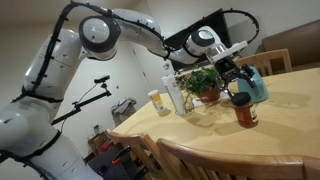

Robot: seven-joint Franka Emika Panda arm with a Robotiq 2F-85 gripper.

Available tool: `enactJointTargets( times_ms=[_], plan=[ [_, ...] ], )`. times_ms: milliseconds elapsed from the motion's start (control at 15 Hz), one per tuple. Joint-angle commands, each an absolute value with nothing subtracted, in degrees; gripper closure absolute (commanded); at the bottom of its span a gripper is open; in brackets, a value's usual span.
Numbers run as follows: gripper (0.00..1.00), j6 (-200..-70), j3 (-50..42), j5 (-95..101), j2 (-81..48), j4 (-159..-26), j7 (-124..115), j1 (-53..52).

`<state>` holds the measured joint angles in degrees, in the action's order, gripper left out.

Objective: Use the black lid to close the jar

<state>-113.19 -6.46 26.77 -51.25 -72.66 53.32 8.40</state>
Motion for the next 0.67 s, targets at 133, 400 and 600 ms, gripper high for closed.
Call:
enactJointTargets(
  times_ms=[133,400,600],
  plan=[
    [0.0,-114.0,-8.2,27.7,-51.4,-70.5,50.5,7.9],
    [0.0,-116.1,-8.7,28.4,-52.5,-68.9,49.4,8.0],
    [0.0,-117.6,-8.2,27.9,-53.4,-67.9,50.6,8.6]
  ],
)
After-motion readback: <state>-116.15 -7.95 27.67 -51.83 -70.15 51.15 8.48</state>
